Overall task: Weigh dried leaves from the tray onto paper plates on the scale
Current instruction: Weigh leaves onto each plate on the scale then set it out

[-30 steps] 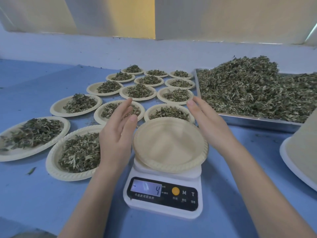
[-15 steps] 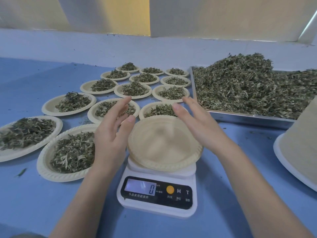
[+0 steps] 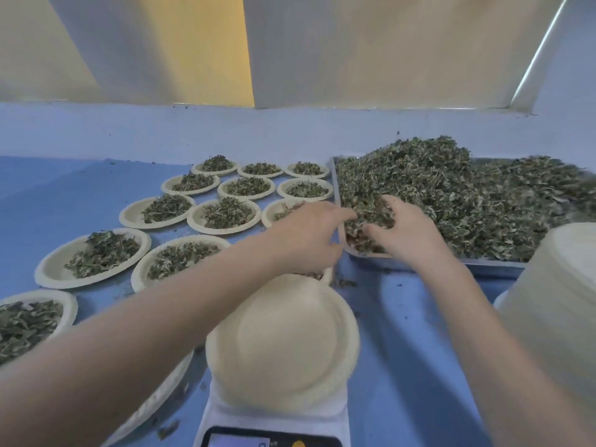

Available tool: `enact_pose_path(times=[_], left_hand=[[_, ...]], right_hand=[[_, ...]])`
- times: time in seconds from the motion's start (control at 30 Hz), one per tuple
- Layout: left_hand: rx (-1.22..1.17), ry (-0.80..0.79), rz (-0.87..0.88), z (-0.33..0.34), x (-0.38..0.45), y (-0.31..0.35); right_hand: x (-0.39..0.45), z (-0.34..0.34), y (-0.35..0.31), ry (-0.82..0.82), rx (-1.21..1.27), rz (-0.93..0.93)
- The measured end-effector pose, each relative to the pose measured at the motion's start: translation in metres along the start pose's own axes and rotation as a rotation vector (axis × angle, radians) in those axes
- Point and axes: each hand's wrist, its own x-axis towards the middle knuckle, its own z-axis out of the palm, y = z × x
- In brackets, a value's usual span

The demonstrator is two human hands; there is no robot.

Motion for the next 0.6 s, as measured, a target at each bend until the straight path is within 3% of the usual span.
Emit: enact_pose_path(times=[0.17, 0.27, 0.5, 0.6], left_hand=[[0.038, -0.166, -0.016, 0.01, 0.039, -0.004], [0.007, -0.182, -0.023, 0.021, 0.06, -0.008], [-0.013, -0.203, -0.07, 0.043, 0.116, -0.018], [0.064, -0.274, -0.065, 0.048, 0.133, -0.019]], right_hand=[[0.064, 0.006, 0.026, -0.266, -0.285, 0.409], [0.081, 0.03, 0.032, -0.277, -0.374, 0.519], [0.1, 0.021, 0.036, -0.284, -0.312, 0.225], [0.09, 0.018, 0.034, -0.475, -0.294, 0.18]])
